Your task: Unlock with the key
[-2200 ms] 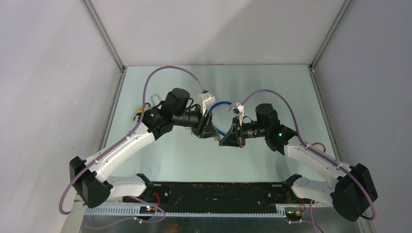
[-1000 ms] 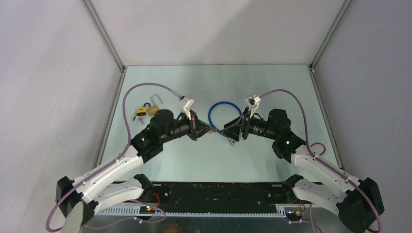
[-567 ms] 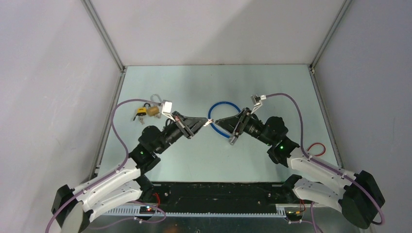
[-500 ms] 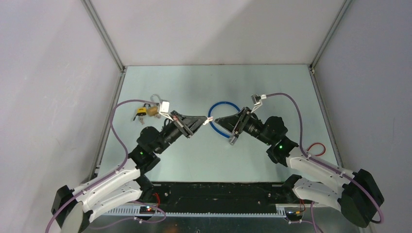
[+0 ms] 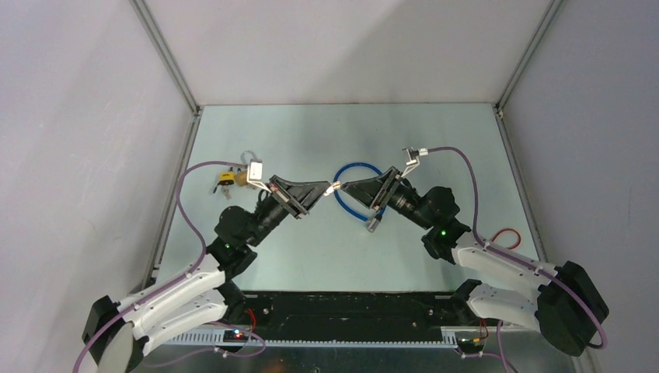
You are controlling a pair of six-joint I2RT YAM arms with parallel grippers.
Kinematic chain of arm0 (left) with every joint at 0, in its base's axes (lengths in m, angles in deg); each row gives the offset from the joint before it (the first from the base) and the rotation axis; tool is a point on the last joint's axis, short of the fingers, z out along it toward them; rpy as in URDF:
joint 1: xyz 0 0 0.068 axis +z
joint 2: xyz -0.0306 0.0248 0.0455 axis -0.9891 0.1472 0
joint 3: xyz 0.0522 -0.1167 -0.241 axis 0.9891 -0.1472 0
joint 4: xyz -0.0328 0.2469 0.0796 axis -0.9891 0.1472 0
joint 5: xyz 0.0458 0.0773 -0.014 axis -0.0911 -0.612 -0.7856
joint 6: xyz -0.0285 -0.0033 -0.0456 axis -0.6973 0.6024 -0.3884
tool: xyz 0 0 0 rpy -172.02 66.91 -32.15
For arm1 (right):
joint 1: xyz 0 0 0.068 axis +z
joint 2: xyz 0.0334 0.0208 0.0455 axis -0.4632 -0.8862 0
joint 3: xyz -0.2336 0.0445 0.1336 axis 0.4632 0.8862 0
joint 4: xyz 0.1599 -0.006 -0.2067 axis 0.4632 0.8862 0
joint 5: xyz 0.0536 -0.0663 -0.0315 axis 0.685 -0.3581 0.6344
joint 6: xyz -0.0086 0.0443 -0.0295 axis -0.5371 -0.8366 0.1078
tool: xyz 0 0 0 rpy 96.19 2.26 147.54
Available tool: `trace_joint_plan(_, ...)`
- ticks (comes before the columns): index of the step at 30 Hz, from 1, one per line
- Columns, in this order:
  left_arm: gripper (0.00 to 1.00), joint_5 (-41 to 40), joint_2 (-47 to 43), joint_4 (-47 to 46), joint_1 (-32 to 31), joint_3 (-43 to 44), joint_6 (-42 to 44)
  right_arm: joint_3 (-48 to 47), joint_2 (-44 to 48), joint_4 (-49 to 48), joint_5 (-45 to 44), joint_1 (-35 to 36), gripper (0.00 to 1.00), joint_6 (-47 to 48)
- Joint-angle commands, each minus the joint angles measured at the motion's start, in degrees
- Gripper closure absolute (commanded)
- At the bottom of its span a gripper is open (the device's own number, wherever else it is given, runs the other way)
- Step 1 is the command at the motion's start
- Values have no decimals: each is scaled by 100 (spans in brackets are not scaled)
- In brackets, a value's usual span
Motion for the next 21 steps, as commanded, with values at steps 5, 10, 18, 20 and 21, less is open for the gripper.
trace_joint_plan(5, 100, -85, 17, -296, -21, -48, -109, -57, 37, -812, 342, -13, 60, 120)
trace_joint_plan(10, 100, -35, 51, -333, -17, -14, -144, -124, 0, -941, 514, -53, 60, 170)
trace_joint_plan(18, 100, 76, 145, -400, -19, 36, -197, -250, -78, -840, 575, -80, 69, 221)
trace_joint_plan(20, 100, 86, 158, -418, -18, 39, -198, -266, -100, -860, 591, -84, 71, 225)
trace_joint_plan(21, 100, 94, 165, -430, -18, 37, -202, -271, -110, -884, 597, -83, 73, 222)
